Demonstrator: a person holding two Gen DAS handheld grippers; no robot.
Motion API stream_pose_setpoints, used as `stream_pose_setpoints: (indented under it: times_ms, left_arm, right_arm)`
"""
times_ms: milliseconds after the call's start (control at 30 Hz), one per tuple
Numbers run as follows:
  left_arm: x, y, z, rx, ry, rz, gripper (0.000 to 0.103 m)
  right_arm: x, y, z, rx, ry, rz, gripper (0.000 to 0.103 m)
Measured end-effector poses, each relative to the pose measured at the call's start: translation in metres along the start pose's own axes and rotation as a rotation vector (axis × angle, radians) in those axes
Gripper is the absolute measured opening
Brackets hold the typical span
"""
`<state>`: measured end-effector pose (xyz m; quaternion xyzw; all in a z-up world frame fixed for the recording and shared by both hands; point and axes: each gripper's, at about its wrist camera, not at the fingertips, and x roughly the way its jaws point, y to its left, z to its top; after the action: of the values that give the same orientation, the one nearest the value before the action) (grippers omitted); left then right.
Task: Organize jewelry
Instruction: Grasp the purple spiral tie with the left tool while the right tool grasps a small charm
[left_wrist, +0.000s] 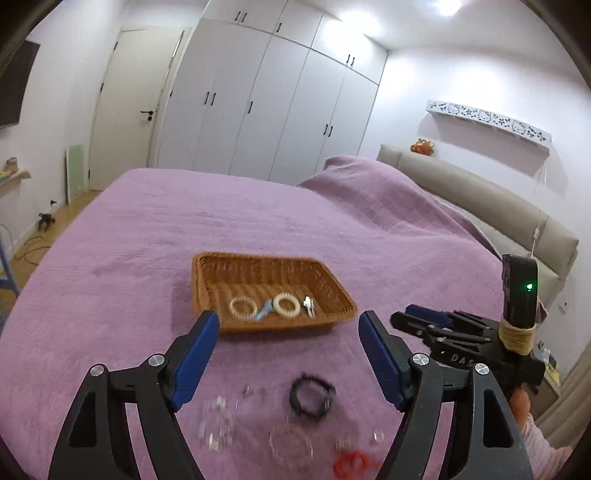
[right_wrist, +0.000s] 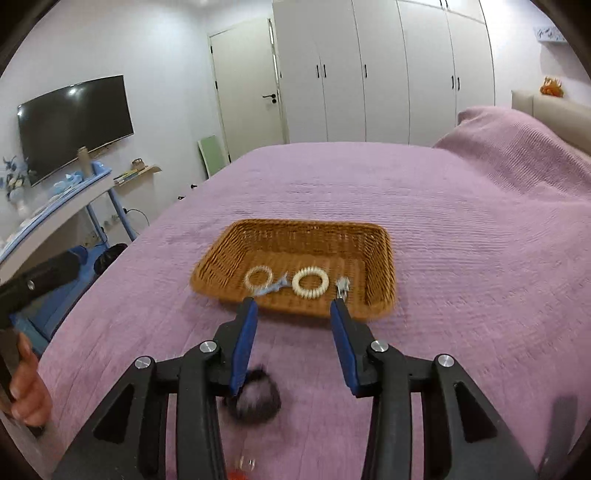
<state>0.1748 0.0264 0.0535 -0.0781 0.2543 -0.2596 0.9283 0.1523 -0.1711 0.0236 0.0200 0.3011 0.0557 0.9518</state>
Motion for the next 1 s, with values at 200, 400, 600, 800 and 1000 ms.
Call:
stream_pose_setpoints:
  times_ms: [200, 400, 600, 800, 1000]
  left_arm:
    - [-0.046, -0.007, -0.05, 0.02, 0.008, 0.043, 0.079]
    - [-0.057, -0.003, -0.1, -0.015, 0.068, 0.051, 0.079]
    - [-0.041, 0.006, -0.139, -0.05, 0.137, 0.065, 0.079]
    - [-0.017, -0.002, -0.159, -0.016, 0.214, 0.07, 0.079]
    - [-0.003, -0.01, -0.176, -0.011, 0.274, 0.027, 0.067]
  right_arm:
    - [-0.033, 0.013, -0.054, 0.005, 0.028, 0.01, 0.044]
    - [-0.026, 0.009, -0.097, 0.061, 0.091, 0.015, 0.044]
    - [-0.01, 0.008, -0.137, 0.075, 0.156, 0.036, 0.044]
    - [-0.001, 0.0, -0.158, 0.081, 0.191, -0.011, 0.044]
    - [0.005, -0.008, -0.174, 0.085, 0.237, 0.001, 0.043]
